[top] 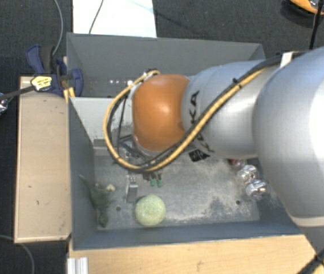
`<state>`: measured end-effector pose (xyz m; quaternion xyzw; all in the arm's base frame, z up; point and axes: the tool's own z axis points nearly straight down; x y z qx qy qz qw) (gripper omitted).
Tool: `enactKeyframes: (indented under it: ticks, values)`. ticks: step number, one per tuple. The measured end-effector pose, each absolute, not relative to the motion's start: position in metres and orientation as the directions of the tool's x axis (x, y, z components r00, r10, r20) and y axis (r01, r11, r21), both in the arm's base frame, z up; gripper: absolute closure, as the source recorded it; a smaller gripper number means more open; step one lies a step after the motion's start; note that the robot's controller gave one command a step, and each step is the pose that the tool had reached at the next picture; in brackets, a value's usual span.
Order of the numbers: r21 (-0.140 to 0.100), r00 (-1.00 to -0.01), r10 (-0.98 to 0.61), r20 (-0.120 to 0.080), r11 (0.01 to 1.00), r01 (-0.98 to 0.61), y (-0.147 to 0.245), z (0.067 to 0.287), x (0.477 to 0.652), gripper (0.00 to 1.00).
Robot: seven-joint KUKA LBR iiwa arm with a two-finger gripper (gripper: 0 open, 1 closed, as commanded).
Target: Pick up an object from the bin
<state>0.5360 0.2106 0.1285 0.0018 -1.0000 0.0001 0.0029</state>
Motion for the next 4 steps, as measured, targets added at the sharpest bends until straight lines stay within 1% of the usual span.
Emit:
enactKeyframes:
  ticks: [1,2,3,4]
  values:
    - [0.002,-1.000,0.001,-0.002,1.000,0.001,0.210,0.133,0.538,0.00]
    - [0.002,-0.980,-0.200,0.010,0.980,-0.200,0.186,0.157,0.522,0.00]
    - [0.000,-0.931,-0.365,-0.007,0.931,-0.365,0.155,0.155,0.528,0.00]
    - [0.001,-0.978,-0.211,0.004,0.978,-0.211,0.127,0.141,0.511,0.00]
